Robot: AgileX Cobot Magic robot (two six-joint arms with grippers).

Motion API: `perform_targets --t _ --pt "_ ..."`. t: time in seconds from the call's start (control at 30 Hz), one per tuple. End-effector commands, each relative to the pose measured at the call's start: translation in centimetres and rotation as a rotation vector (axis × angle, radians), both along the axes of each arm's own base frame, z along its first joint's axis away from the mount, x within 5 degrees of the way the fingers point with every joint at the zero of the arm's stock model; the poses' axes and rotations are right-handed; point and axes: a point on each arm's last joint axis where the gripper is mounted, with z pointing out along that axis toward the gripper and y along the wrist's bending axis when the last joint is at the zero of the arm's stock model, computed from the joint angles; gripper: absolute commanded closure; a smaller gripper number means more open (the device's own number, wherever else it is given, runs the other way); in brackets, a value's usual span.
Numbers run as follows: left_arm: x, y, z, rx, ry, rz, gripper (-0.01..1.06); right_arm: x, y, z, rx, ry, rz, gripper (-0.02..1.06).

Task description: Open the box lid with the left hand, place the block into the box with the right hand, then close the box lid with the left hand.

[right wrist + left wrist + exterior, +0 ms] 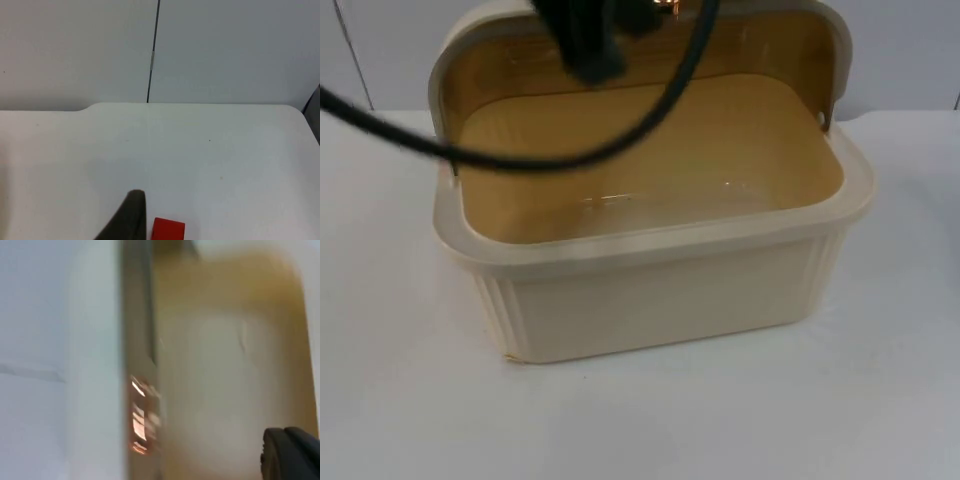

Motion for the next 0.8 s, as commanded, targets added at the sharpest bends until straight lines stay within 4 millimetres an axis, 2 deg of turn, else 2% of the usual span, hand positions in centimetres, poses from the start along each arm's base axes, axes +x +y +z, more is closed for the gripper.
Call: perform_targets --t 0.0,0.13,0.17,0.3,0.33,0.5,0.53,0.67,0.77 --pt "-0.5 1.0 3.2 -0.169 -0.094 0.029 1.05 -0.1 -0.1 0.0 0.005 -0.005 -0.006 -0.01" --pt "0.6 5.8 8.2 -0.554 -0.211 0.289 1.05 -0.1 -0.1 0.0 0.005 -0.005 -0.006 -0.01" --pt "0.6 5.8 8.2 -0.554 -0.211 0.289 1.05 -0.1 -0.1 0.0 0.005 -0.005 -0.006 -0.01" --pt "1.4 11.8 10.3 -0.786 -0.221 0.552 1.05 -0.1 -0.1 0.0 0.005 -0.005 -0.006 -0.01" --pt "1.4 11.8 10.3 -0.786 -0.221 0.552 1.05 -0.1 -0.1 0.0 0.005 -0.005 -0.006 -0.01" --pt "2.5 18.2 9.7 -0.903 -0.154 0.849 1.05 -0.1 -0.1 0.0 0.005 -0.006 -0.005 -0.01" --pt "2.5 18.2 9.7 -0.903 -0.154 0.849 1.05 -0.1 -0.1 0.0 0.005 -0.006 -0.005 -0.01" --pt "3.1 20.8 8.1 -0.875 -0.052 0.964 1.05 -0.1 -0.1 0.0 0.004 -0.012 -0.003 -0.01" --pt "3.0 21.1 7.7 -0.855 -0.014 0.977 1.05 -0.1 -0.1 0.1 0.004 -0.016 -0.002 -0.01"
